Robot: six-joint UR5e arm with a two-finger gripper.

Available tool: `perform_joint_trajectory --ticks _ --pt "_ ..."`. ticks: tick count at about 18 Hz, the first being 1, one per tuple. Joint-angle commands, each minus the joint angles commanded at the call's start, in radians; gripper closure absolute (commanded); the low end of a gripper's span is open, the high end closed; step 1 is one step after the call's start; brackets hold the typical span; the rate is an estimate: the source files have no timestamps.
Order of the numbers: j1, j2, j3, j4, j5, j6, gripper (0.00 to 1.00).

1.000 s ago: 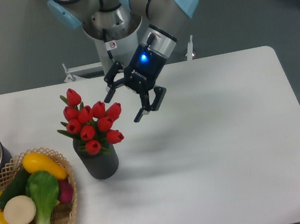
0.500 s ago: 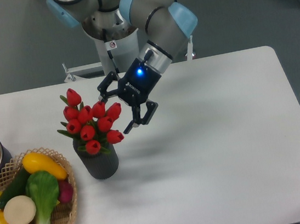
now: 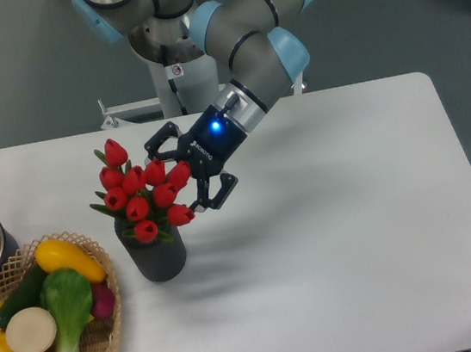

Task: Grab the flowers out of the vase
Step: 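Lower the gripper around the tulip stems and close it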

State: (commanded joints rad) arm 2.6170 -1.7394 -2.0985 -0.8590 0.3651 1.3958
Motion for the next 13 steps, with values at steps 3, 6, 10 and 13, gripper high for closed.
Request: perform_joint_trajectory --ticks 3,6,10,13 --pt "0.0 -0.018 0.002 0.0 -0.04 0.031 0.5" --pt "0.0 -0.029 0.005 0.0 -0.081 0.054 0.68" --pt "0.0 -0.029 0.008 0.0 -0.091 0.061 0.84" --pt "0.003 -0.031 0.008 0.0 -0.1 0.061 0.84"
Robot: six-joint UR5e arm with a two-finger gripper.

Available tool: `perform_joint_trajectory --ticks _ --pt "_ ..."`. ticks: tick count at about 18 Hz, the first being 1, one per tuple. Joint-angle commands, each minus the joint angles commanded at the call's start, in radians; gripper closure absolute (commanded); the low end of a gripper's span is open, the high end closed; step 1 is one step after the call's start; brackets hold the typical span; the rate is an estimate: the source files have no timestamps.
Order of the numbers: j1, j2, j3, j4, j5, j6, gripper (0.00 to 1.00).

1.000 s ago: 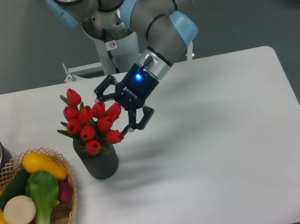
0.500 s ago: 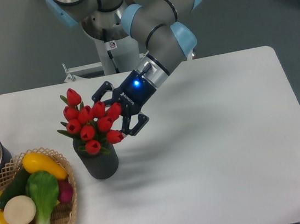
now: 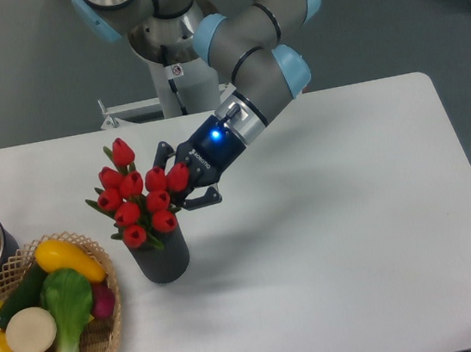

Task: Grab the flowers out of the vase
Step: 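Lower the gripper around the tulip stems and close it, then lift the gripped tulip bouquet up out of the grey vase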

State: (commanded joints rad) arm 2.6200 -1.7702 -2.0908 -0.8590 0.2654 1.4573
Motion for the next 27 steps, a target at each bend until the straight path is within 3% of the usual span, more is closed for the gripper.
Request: perform_joint_trajectory --ticks 7,18,27 --pt "0.003 0.005 0.017 -0.002 -0.025 -0.014 0.84" --pt "0.006 0.043 0.061 -0.002 -0.02 -0.175 0.84" --pt "0.005 0.112 0.081 -0.008 -0.02 -0.305 0.84"
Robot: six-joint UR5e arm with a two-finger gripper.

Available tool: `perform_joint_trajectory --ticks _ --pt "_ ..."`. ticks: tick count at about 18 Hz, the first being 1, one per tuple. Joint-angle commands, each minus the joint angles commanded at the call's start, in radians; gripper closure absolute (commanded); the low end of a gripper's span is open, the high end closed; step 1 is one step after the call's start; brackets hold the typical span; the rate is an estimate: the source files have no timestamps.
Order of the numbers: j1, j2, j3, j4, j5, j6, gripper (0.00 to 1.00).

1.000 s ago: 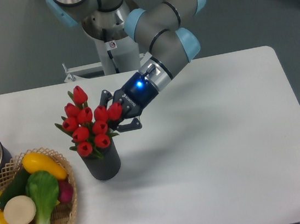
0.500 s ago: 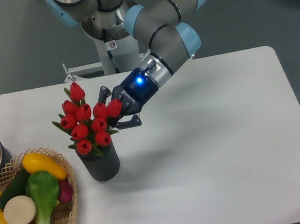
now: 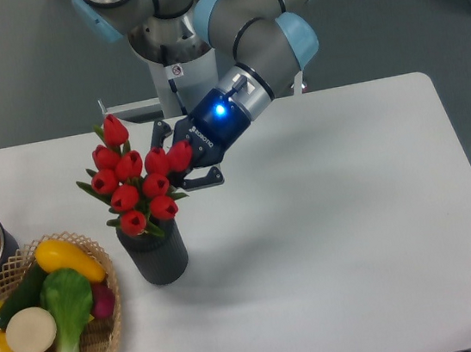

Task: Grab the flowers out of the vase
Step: 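Lift the gripped tulip bouquet up out of the grey vase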

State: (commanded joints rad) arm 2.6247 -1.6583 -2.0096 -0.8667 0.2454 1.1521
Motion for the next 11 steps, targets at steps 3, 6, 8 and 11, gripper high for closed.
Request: perform_joint_trajectory --ticks 3,6,8,11 --pt "0.0 0.011 0.003 0.0 0.0 -0.031 0.84" --pt "0.002 0.022 0.002 0.0 -0.002 -0.04 0.84" --pt "0.002 0.028 0.002 -0.002 -0.002 -0.051 0.84" --pt "0.002 0.029 0.005 -0.002 -0.002 -0.054 0.84"
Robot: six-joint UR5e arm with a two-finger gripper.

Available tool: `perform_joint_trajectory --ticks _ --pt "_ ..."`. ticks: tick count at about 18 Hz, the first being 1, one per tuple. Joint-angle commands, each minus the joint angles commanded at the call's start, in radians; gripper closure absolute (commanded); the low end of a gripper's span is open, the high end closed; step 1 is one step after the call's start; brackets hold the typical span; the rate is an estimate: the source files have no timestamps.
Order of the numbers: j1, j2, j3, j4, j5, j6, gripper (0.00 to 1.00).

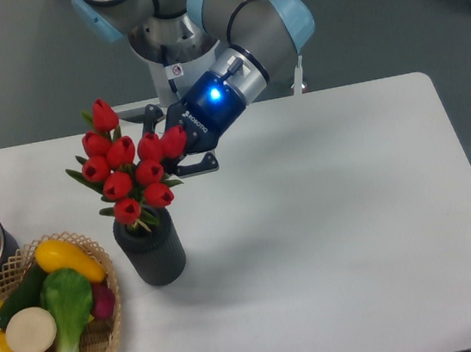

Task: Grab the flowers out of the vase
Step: 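Lift the gripped tulip bouquet up out of the grey vase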

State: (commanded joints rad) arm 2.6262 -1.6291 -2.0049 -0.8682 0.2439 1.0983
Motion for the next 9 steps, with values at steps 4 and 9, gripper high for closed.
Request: perform_joint_trajectory --ticks 4,9 --pt "0.005 -0.003 0.031 -0.002 -0.023 -0.032 0.84" --pt "0.02 -0.003 0.054 -0.002 -0.025 -0.063 0.84"
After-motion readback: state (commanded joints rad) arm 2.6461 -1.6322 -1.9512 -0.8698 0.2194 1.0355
